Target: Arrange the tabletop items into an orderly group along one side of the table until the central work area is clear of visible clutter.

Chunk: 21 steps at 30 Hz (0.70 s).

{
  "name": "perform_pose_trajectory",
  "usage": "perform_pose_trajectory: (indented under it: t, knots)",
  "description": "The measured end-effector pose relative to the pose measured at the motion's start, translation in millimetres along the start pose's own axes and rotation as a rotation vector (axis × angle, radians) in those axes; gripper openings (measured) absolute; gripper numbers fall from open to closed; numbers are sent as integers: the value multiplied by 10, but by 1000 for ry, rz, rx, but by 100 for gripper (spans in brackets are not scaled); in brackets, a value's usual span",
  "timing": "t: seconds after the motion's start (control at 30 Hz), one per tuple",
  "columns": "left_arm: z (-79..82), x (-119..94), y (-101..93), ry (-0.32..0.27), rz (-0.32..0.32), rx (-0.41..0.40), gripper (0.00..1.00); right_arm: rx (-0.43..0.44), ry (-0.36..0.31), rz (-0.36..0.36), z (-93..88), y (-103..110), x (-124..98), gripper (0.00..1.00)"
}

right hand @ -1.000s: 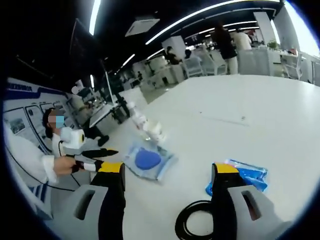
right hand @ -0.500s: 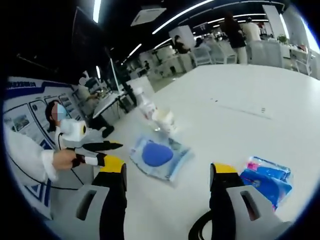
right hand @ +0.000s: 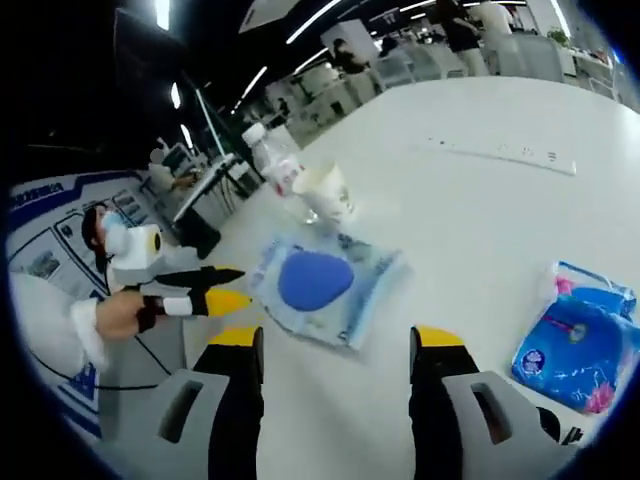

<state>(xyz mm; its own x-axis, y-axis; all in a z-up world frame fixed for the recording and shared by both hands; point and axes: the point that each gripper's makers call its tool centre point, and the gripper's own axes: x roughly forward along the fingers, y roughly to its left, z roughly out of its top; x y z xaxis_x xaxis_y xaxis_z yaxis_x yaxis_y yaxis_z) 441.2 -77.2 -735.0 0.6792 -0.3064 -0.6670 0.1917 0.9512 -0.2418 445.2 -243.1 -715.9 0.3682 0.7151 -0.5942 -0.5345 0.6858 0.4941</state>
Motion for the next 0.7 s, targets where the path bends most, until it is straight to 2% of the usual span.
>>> perform_pose_trajectory:
  t: [0.2,0.27,0.37,0.47,0.53,0.57,0.7]
  knots:
    - [-62,48,105,28,15,-18,60,31,34,-12,-93,-59,192,49]
    - [-85,56,129,36,17,-32,55,64,14,-16,-80,-72,228,45]
    - [-102,62,129,34,13,-81,42,105,29,-20,-145,-89,280,37]
    - [-145,86,151,43,29,-84,40,139,31,-38,-201,-126,321,36]
    - [-183,97,158,52,28,-85,34,141,19,-26,-200,-121,339,31]
    - [-137,110,200,26,41,-55,32,142,20,-24,-204,-118,345,29]
    - [-178,83,280,36,84,-80,18,145,28,-44,-231,-136,371,16]
